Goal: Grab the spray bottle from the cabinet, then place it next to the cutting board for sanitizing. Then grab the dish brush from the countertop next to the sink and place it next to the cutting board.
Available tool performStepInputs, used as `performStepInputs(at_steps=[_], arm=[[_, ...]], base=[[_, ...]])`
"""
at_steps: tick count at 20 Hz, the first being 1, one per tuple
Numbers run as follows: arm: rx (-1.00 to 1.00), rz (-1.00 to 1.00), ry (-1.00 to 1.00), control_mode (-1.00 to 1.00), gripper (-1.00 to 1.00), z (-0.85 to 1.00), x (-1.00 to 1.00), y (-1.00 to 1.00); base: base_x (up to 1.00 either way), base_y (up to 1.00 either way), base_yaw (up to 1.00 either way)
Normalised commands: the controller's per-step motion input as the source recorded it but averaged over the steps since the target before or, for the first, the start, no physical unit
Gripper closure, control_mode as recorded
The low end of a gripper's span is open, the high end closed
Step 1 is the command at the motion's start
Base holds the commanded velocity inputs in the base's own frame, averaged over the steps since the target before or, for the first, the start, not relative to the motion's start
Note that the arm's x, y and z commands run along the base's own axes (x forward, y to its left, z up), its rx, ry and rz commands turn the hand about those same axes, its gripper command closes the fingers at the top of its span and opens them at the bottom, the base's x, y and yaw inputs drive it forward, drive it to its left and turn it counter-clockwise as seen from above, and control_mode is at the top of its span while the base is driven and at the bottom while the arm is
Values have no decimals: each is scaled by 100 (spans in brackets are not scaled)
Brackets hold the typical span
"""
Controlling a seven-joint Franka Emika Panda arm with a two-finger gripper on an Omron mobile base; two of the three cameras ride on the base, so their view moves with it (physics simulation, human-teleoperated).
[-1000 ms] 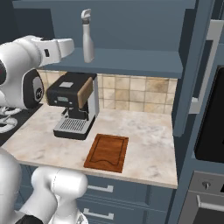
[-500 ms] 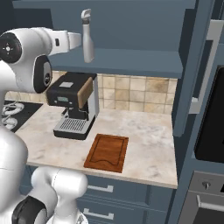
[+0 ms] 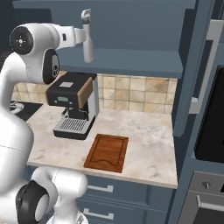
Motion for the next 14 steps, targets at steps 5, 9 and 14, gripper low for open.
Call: performStepInputs(at_steps=[5, 9, 14], arm=[[0, 0, 0, -100, -100, 0, 47, 0], [0, 0, 1, -100, -100, 0, 50, 0], [0, 0, 2, -100, -100, 0, 53, 0]], base=[[0, 0, 0], [0, 0, 0], [0, 0, 0]])
